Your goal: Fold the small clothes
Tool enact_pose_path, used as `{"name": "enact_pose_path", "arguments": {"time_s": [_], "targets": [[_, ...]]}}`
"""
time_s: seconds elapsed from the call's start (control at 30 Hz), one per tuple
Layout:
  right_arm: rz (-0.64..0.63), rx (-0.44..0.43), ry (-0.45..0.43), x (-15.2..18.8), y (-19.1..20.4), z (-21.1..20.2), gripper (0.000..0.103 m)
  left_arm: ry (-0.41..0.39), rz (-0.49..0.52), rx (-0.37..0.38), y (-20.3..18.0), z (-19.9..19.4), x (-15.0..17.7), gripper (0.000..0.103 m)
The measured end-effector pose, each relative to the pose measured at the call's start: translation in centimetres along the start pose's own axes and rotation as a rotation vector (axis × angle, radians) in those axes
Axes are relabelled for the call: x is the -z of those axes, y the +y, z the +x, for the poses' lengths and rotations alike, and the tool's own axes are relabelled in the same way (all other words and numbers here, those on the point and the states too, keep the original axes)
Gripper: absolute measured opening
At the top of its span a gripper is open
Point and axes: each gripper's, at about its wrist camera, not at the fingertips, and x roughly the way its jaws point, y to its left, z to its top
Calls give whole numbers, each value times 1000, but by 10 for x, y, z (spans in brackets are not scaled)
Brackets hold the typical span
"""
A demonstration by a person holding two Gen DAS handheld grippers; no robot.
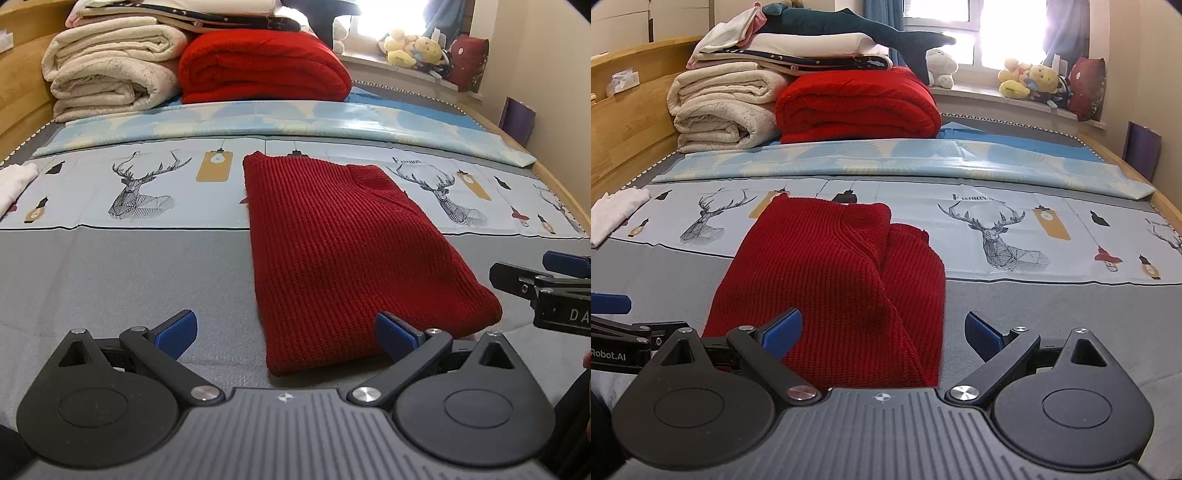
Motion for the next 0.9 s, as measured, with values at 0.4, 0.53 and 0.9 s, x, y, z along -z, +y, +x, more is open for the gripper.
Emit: {"name": "enact_pose_path", "arguments": {"time_s": [0.4,0.53,0.9], "targets": [[-9,-3,0,0,2,0,95,2,-3,1,-2,0,0,103],[-11,-7,-3,0,2,-1,95,7,-6,2,-2,2,0,103],[-22,-9,-4,0,5,0,95,9,-5,6,-1,2,0,103]]}}
